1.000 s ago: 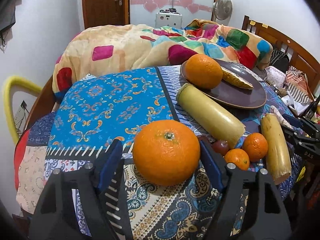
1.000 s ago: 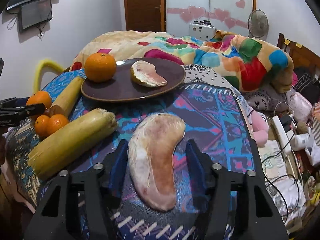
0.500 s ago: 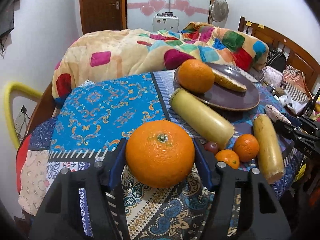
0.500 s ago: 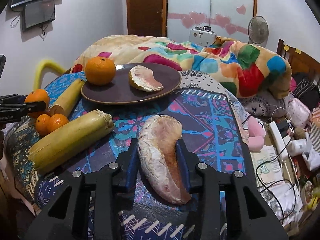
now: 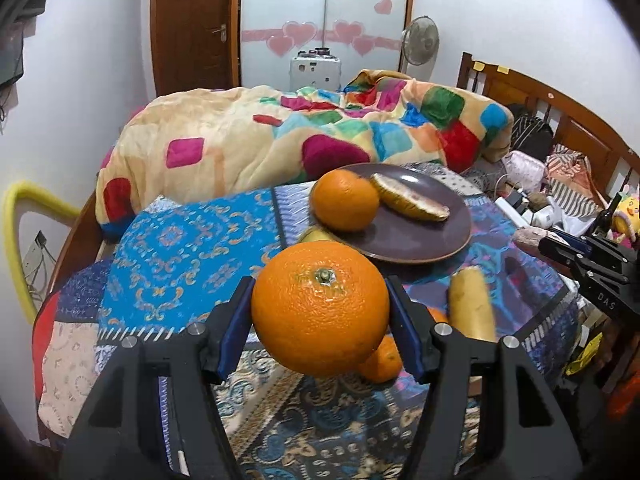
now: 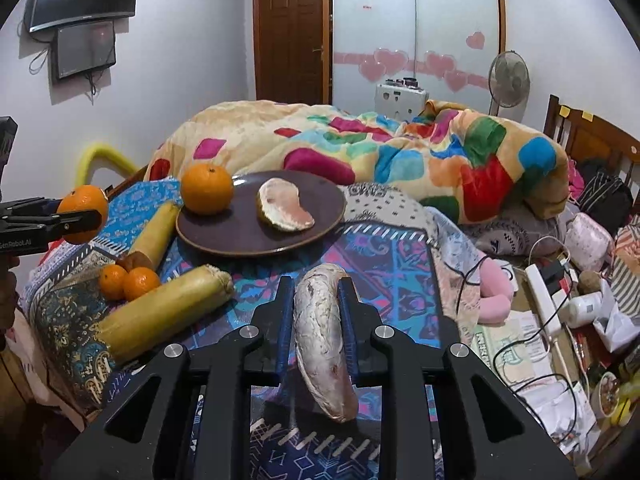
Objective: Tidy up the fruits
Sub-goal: 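Grasp second pomelo wedge with right tool while left tool grasps the large orange, then place pomelo wedge on plate with right tool while left tool places orange there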
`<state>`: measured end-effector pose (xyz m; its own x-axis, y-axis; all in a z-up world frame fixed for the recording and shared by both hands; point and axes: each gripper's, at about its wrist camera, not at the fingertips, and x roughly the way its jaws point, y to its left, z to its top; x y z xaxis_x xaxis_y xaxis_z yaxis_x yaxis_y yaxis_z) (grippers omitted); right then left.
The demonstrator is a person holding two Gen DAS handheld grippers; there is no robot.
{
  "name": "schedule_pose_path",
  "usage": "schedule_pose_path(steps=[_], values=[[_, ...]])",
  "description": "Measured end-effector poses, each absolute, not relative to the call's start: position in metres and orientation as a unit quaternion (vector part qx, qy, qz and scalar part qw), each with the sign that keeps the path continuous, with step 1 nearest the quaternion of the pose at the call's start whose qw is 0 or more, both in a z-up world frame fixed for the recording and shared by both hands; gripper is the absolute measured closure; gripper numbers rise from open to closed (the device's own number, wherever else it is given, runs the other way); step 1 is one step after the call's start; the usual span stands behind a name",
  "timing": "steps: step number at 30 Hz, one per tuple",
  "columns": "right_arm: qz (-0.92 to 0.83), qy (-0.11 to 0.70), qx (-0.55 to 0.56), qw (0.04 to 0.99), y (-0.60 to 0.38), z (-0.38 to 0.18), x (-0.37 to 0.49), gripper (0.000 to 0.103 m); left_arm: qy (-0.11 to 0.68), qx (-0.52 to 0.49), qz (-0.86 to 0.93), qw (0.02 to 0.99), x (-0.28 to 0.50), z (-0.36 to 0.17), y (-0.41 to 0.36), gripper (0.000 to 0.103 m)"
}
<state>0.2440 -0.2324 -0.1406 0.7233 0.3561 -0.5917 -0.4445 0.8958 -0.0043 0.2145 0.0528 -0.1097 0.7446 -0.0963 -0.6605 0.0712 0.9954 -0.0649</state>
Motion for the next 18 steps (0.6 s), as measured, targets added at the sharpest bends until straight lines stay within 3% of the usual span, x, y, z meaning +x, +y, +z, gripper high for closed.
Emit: schedule_pose_path(steps=[18], values=[[0.232,0.261,-0.075,0.934,-0.222,-0.116,0.266,0.083,0.363,-0.013,-0.082,0.928,0.262,-0.111,0.012,0.04]])
